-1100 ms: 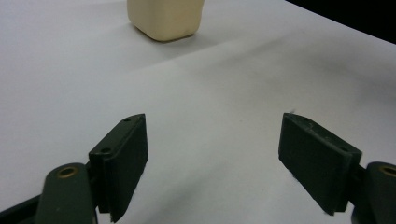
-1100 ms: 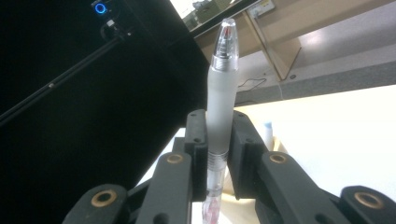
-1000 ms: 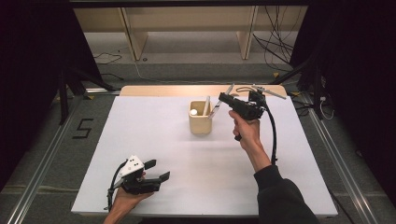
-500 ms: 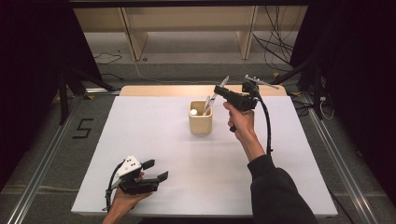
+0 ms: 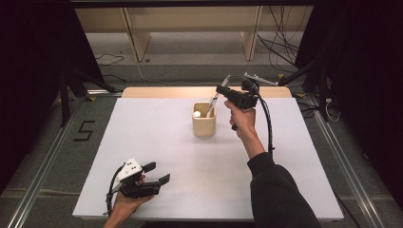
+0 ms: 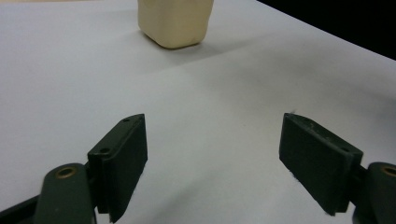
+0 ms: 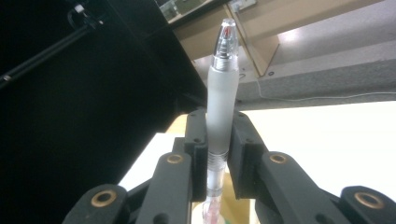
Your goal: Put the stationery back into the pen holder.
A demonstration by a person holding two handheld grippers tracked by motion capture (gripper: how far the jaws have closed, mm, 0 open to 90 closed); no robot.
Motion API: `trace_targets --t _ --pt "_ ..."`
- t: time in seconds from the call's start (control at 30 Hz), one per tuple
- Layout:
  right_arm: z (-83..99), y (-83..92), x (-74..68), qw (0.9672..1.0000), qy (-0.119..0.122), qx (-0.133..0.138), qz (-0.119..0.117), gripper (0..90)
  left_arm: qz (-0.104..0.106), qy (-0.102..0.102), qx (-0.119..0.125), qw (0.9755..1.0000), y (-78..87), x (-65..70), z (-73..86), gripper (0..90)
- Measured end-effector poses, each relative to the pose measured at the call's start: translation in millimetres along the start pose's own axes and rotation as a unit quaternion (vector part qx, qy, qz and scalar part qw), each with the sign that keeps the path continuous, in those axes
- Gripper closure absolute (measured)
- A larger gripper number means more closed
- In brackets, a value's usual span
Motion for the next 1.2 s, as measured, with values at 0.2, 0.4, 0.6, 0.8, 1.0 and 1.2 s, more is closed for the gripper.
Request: trace_targets --t 0.2,0.4,0.6,0.8,1.0,1.2 --pt "3.2 -4.8 3.1 0.9997 0.015 -0.008 0.017 79.9 -0.001 0.0 0.0 1.0 0.3 -0.8 0.3 23.2" --pt "6.6 -10.2 4.9 0.9991 0.028 -0.017 0.028 79.8 0.001 0.003 0.0 1.0 -0.3 -0.6 0.7 22.9" --pt "12.3 -16.6 4.5 0.9981 0.041 -0.031 0.033 79.8 0.001 -0.001 -0.003 1.0 -1.7 0.6 1.7 22.6" --pt "17.7 -22.1 4.6 0.9969 0.053 -0.043 0.038 79.7 0.003 -0.001 -0.002 1.0 -2.0 0.8 2.0 22.2" --pt "21.0 -25.3 3.2 0.9963 0.061 -0.048 0.037 79.7 0.003 0.002 -0.002 1.0 -3.4 1.5 2.2 21.5" --pt "25.5 -28.9 2.1 0.9956 0.065 -0.056 0.038 79.6 0.002 0.0 -0.003 1.0 -3.5 2.0 2.4 21.3"
Point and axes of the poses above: each handheld gripper's, and its own axes: y roughly backward along the jaws, z roughly out of its underside, x roughly to its right, the point moved 3 cm from there along -y, roughly forward along the jaws, and after that the axes turned 3 degrees about z, right-handed, at the moved point
